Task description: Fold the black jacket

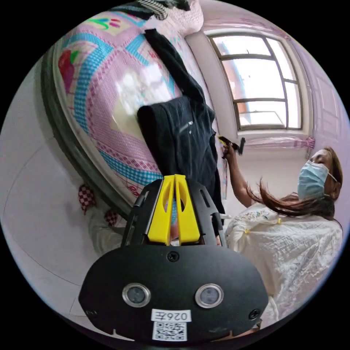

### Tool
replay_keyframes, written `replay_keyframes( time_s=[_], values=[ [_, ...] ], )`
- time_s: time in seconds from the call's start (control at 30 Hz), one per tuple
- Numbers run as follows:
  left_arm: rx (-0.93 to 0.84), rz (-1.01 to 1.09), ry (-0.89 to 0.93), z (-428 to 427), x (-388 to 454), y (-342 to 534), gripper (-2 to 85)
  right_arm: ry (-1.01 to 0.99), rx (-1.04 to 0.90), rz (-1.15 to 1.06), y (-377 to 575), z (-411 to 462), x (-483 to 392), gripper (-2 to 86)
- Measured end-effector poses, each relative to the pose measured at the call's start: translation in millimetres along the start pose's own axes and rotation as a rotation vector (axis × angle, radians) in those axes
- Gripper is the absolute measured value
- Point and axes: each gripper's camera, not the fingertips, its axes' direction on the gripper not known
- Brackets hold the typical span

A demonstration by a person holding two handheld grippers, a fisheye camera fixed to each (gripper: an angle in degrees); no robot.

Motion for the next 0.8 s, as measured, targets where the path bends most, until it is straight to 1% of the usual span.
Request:
replay_keyframes(
  time_s=[0.07,0.1,0.17,0.23,0.3,0.37,0.4,0.43,0.47,0.5,0.53,0.57,0.6,0.7,0.8],
  values=[
    [0.143,0.064,-0.170,-22.9,8.9,-7.2,2.0,-0.057,0.058,-0.019,32.9,-16.0,-6.8,4.2],
    [0.161,0.099,-0.205,-24.1,12.5,-11.6,3.7,-0.107,0.087,-0.026,58.8,-25.0,-10.0,4.4],
    [0.189,0.238,-0.333,-15.5,26.6,-35.0,11.0,-0.176,0.103,-0.017,100.7,-36.2,-11.6,4.9],
    [0.200,0.325,-0.372,-2.6,33.5,-51.5,15.5,-0.230,0.111,0.013,147.9,-48.8,-9.4,5.4],
    [0.193,0.387,-0.365,10.6,35.4,-63.7,17.7,-0.295,0.116,0.086,217.3,-66.7,1.6,5.5],
    [0.123,0.408,-0.308,32.4,30.8,-76.8,19.6,-0.343,0.098,0.176,271.8,-77.0,16.0,5.5],
    [0.094,0.410,-0.285,39.1,29.4,-79.1,19.5,-0.377,0.078,0.247,309.7,-82.5,27.2,5.5],
    [0.019,0.418,-0.229,54.9,26.6,-82.0,18.2,-0.389,0.065,0.287,328.7,-84.7,32.9,5.6],
    [-0.054,0.425,-0.213,70.9,25.7,-81.5,15.8,-0.418,0.046,0.369,366.9,-88.3,43.5,5.6],
    [-0.058,0.449,-0.210,74.8,28.3,-78.7,13.9,-0.455,0.029,0.460,404.4,-90.6,52.8,5.7],
    [-0.137,0.456,-0.230,86.0,31.2,-76.2,10.1,-0.474,0.024,0.505,422.5,-91.1,56.3,5.8],
    [-0.160,0.440,-0.257,90.0,33.2,-74.0,8.8,-0.521,0.012,0.581,455.5,-90.2,60.5,6.0],
    [-0.162,0.440,-0.250,89.6,34.7,-72.7,8.1,-0.566,-0.009,0.641,482.9,-87.5,61.1,6.5],
    [-0.182,0.412,-0.179,81.2,40.4,-66.0,6.8,-0.647,-0.019,0.728,526.8,-82.7,48.4,8.4],
    [-0.158,0.448,-0.184,73.5,48.3,-48.1,6.4,-0.689,0.001,0.713,527.8,-74.1,28.5,9.1]
  ],
)
